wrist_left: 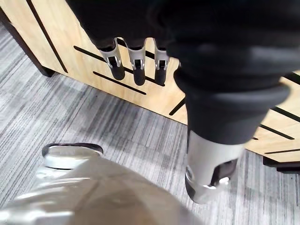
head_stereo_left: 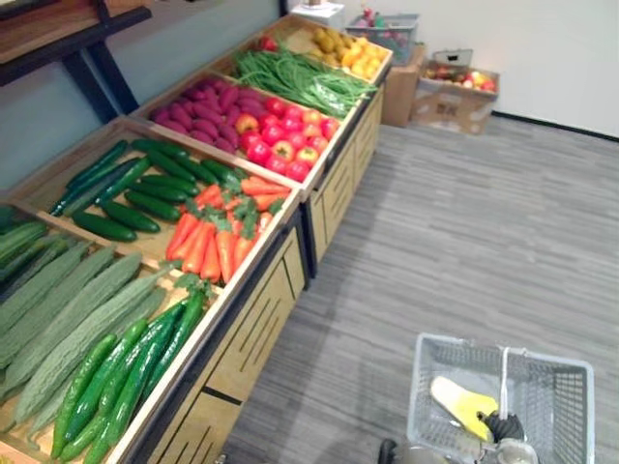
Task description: Pick vegetable in the basket
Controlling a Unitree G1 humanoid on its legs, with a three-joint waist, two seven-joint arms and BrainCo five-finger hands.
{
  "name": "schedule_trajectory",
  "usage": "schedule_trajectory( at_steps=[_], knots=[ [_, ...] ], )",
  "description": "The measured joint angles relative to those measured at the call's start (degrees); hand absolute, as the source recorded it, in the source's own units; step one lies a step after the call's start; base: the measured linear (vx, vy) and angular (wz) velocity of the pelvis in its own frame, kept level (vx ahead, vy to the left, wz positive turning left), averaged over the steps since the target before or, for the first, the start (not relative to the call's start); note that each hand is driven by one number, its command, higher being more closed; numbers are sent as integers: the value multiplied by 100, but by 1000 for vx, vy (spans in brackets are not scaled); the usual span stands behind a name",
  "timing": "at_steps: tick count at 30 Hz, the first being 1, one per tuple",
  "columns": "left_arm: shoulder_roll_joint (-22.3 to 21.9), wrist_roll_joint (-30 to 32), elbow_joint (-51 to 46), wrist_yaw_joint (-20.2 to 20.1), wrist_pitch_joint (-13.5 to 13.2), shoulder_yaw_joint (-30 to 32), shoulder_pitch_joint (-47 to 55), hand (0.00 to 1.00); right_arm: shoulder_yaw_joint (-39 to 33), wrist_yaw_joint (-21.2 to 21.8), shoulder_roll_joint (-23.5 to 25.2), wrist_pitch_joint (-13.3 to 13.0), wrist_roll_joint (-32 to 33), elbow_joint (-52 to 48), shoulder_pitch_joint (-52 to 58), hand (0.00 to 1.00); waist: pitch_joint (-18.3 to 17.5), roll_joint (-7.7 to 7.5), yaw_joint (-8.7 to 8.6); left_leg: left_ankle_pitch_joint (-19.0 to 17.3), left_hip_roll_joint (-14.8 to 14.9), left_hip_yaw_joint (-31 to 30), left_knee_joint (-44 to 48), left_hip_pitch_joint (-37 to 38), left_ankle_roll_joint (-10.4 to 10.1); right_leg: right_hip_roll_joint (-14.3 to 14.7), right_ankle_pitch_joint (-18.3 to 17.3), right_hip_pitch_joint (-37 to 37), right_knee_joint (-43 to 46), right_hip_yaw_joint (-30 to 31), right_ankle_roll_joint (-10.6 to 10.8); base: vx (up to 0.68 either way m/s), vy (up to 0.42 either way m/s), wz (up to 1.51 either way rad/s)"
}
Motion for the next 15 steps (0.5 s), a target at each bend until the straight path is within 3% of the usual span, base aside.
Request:
schedule_trajectory(
  at_steps=[1,2,3,4,5,6,8,10,11,12,13,15],
  knots=[
    [7,-21,-1,0,6,1,1,0,-1,-2,-7,4,0,32,31,100,1,-1,18,152,-3,-47,361,-159,-71,6,-10,112,-56,-38,-19,309,-162,28],
    [6,-83,2,6,6,4,28,0,3,-2,-11,13,-3,52,98,100,9,-12,26,636,-45,-81,1025,-445,-222,1,-18,378,-208,-84,-37,255,-77,14],
    [-2,-184,17,28,4,2,43,0,0,-16,-55,8,-8,46,140,100,53,-91,38,884,-75,-49,1627,-671,-204,-56,-7,640,-411,-108,-59,252,-52,7],
    [-14,-196,22,32,3,3,46,0,-3,-35,-96,10,-7,46,145,100,51,-79,42,736,-77,34,1834,-758,-184,-79,0,760,-472,-107,-69,276,14,2],
    [-32,-218,20,36,1,8,42,0,-40,-67,-150,11,-5,19,158,100,63,-69,32,170,-116,461,2028,-984,-37,-166,1,1098,-678,-103,-68,272,82,-1],
    [-47,-221,6,44,0,16,38,0,-129,-67,-155,12,-5,20,171,100,66,-74,35,-158,-192,775,1704,-1135,135,-262,5,1252,-779,-103,-60,256,113,-1],
    [-54,-218,13,45,13,14,50,0,-229,-67,-131,11,-2,18,169,100,68,-70,31,-215,-295,1017,654,-1169,263,-362,1,1368,-823,-104,-44,169,162,-10],
    [-84,-213,9,57,20,11,40,0,-234,-67,-92,11,6,-25,236,100,52,-28,34,300,-359,1143,-714,-1096,525,-424,-46,1444,-868,-106,125,177,215,-7],
    [-163,-212,12,63,30,11,48,0,-234,-67,-96,11,12,-192,338,100,29,140,45,914,-321,1130,-1410,-1094,584,-369,-162,1488,-860,-116,324,201,262,11],
    [-151,-213,38,64,51,9,7,0,-237,-78,-13,40,21,-186,364,100,12,119,51,793,-454,1161,-1502,-1014,613,-500,-230,1520,-842,-117,439,232,300,21],
    [-81,-208,-11,80,50,-11,-5,0,-152,-59,96,36,23,-236,477,100,-59,-40,38,830,-631,1244,-1699,-983,661,-643,-179,1491,-907,-103,516,180,236,16],
    [-8,-199,-6,90,57,-34,-36,0,-93,-53,212,30,24,-233,442,100,-110,-184,117,775,-795,1337,-1744,-1006,752,-778,-76,1504,-1143,14,622,149,173,-12]
  ],
)
